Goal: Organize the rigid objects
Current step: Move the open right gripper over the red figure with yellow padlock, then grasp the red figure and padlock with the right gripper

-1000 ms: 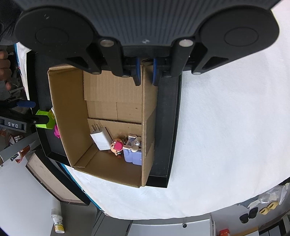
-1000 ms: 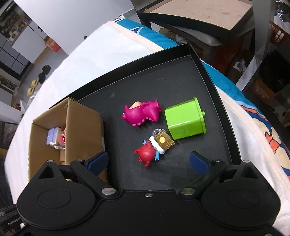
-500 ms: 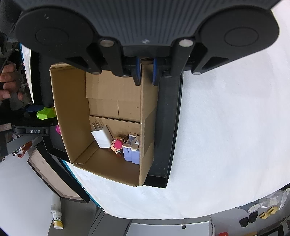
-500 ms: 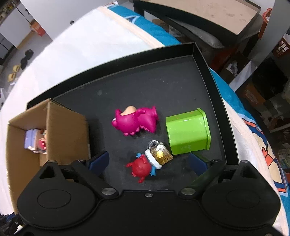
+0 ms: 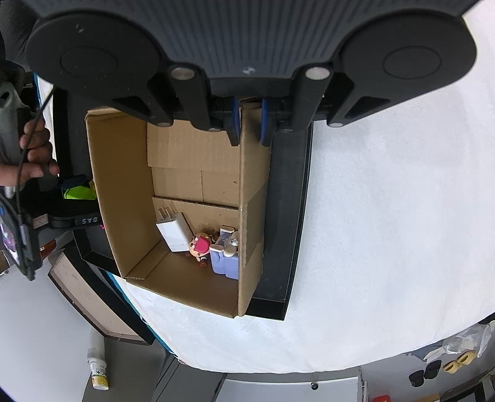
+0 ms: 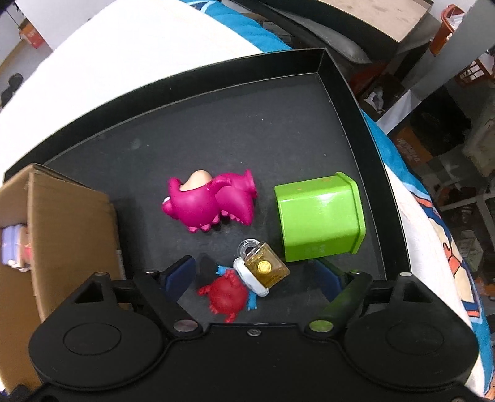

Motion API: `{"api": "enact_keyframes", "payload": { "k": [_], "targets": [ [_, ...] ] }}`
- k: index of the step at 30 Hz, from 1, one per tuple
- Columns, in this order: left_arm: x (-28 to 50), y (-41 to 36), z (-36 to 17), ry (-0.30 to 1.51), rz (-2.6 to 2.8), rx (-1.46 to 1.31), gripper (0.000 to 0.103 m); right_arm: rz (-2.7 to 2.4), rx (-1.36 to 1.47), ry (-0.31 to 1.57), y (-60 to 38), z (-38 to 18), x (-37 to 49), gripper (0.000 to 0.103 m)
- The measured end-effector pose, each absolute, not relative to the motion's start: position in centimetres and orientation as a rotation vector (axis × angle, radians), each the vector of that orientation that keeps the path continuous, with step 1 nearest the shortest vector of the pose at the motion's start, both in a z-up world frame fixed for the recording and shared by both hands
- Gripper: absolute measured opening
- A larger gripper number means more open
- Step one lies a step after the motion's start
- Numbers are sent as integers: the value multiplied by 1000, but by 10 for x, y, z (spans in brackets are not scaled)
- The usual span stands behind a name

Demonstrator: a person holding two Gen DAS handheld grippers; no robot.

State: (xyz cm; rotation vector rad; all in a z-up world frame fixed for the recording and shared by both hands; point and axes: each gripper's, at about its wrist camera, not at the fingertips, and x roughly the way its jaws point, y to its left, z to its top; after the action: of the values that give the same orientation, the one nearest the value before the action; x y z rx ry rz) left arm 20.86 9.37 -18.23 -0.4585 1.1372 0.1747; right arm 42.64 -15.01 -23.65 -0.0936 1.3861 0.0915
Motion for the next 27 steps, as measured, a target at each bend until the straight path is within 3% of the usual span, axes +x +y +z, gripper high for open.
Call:
{"api": "enact_keyframes", "payload": {
  "k": [7,11,12,27],
  "targets": [
    [209,94,-182,1139,174,-457,12,71,-173,1383,-142,-246,428,75],
    [209,93,-181,1138,176,-458,12,114,-166,1386,-142,-242,425,51],
    [209,93,-181,1138,177,-455,12,120,-162,1389,-142,-241,424,50],
    [210,88,-178,1139,175,-421,12,186,-83,1362,-168,-207,398,49]
  ]
}}
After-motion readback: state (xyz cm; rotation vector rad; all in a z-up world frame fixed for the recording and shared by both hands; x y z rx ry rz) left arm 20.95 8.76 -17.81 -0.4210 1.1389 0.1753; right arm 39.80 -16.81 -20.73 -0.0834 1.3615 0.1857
